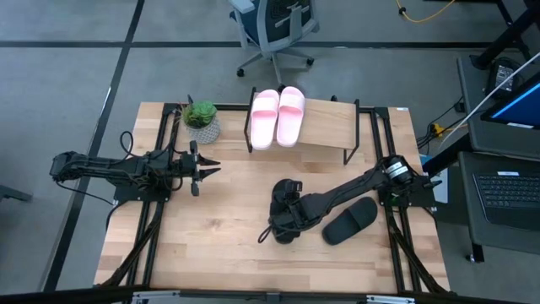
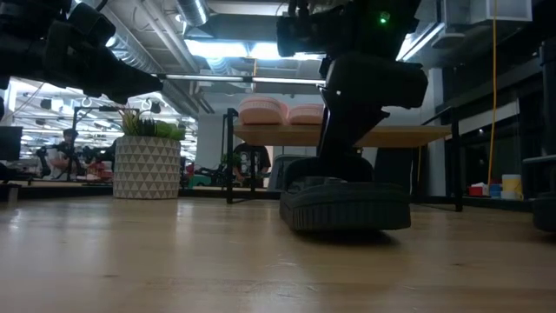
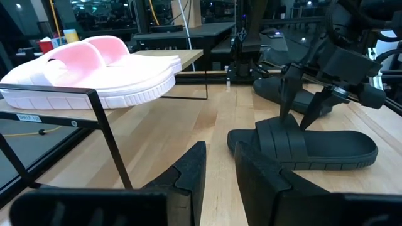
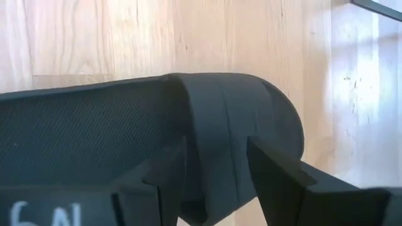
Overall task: Pick and place slides into the shelf
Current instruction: Put the left black slide on the shelf
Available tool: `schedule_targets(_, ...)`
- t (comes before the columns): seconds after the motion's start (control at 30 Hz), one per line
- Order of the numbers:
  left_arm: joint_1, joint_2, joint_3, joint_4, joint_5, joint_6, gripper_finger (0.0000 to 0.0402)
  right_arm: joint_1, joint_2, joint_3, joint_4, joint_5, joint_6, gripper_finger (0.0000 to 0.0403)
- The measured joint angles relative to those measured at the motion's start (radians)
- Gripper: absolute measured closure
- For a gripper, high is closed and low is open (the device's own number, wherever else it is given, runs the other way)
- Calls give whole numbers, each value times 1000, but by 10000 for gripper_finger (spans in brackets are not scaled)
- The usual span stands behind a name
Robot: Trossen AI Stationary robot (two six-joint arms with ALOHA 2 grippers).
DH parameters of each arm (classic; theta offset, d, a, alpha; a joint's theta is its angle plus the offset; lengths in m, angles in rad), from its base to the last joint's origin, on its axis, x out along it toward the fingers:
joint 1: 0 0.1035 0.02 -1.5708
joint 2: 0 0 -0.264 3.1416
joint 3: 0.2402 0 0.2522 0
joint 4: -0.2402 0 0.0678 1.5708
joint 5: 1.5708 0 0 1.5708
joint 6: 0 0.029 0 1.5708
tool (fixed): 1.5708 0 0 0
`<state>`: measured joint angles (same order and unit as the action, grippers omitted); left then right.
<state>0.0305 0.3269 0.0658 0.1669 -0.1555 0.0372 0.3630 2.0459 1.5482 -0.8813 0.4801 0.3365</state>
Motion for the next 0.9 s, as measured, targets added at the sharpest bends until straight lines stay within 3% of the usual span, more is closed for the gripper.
schedule_targets(0.9, 0, 0, 0, -2, 0, 0, 324, -5, 32, 9, -18, -1, -5, 235)
